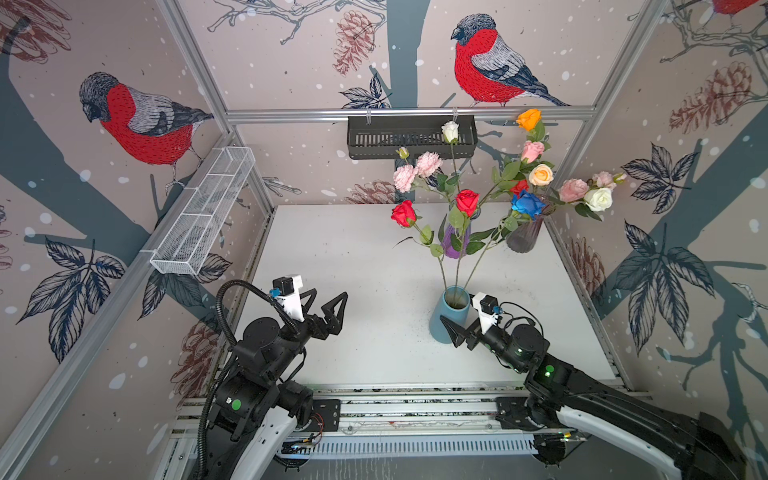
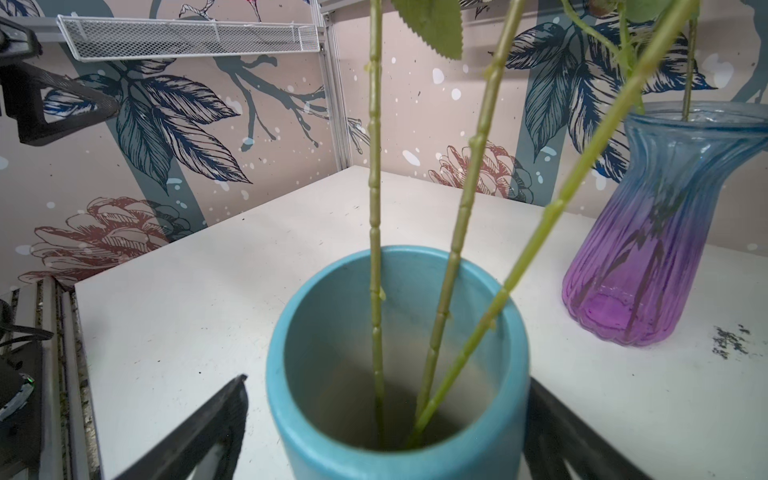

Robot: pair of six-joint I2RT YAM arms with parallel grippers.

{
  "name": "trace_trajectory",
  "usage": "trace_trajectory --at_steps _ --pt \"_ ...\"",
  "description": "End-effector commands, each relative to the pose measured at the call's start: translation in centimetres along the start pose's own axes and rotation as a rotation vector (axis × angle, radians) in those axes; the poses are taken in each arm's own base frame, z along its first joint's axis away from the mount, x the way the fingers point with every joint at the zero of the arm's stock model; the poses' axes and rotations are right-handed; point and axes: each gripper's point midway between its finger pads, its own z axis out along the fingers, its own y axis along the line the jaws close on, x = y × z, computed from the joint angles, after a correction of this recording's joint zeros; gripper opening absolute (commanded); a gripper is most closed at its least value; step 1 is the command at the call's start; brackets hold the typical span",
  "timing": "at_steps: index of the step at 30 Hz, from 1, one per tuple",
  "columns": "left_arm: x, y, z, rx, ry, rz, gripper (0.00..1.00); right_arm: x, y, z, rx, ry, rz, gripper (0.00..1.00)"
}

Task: Arrange the flowers into the vase
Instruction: 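Grasp the teal vase near its base with the right gripper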

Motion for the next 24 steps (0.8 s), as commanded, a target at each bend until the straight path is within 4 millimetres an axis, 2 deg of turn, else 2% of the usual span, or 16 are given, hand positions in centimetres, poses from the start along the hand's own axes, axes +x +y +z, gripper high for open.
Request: trace_trajectory --at_steps 1,7,24 --pt "-0.9 -0.4 0.0 0.018 -0.038 0.007 0.99 -2.6 0.6 0.1 -0.041 -0.096 0.004 0.99" --pt "-0.9 -0.6 -0.1 0.027 -0.039 0.006 0.99 -2.2 0.2 0.9 -0.028 -0.069 0.003 0.99" --pt "-0.9 -0.7 -0.1 0.037 -0.040 0.006 0.99 -1.1 0.3 0.6 -0.056 -0.064 -0.015 0.75"
